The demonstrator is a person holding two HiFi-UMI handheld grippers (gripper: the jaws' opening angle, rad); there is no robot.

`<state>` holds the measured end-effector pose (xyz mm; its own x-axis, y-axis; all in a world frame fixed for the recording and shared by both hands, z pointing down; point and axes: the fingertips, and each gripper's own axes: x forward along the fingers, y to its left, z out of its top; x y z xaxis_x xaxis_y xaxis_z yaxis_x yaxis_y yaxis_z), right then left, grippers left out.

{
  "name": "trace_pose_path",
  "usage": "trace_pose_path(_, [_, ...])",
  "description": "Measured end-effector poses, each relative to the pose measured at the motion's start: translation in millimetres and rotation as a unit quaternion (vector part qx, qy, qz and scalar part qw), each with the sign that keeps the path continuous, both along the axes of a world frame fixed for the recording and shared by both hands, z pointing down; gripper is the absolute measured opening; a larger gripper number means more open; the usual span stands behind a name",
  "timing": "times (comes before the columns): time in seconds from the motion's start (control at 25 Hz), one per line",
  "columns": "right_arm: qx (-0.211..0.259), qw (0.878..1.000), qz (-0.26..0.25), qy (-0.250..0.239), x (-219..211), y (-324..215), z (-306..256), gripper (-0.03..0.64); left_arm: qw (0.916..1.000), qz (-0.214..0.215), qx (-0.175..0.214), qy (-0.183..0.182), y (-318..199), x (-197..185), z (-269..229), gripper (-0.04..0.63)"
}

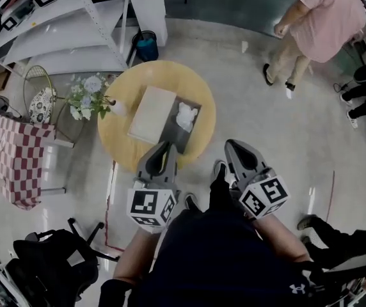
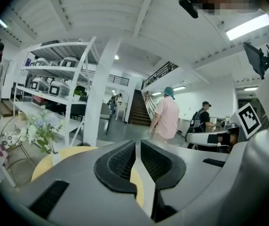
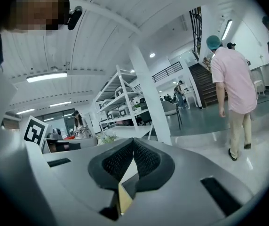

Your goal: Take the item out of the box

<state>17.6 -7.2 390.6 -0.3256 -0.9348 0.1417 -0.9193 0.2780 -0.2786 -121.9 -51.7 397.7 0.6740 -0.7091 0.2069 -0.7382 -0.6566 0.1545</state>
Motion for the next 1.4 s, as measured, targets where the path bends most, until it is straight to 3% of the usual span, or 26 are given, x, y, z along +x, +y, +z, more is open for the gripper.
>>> trace_pose_path(0.72, [-0.03, 0.997, -0.066, -0.024, 81.8, -111.6, 19.6, 0.012, 0.9944, -0.085, -0.047, -0.043, -98.0, 66.7, 40.3, 0.048])
trace_pose_path(1.4, [-0.065, 0.987, -0.139, -0.038, 109.0, -157.3, 43.5, 0.012, 0.9721, -0.168, -0.134, -0.093, -131.4, 74.8, 110.9, 0.049])
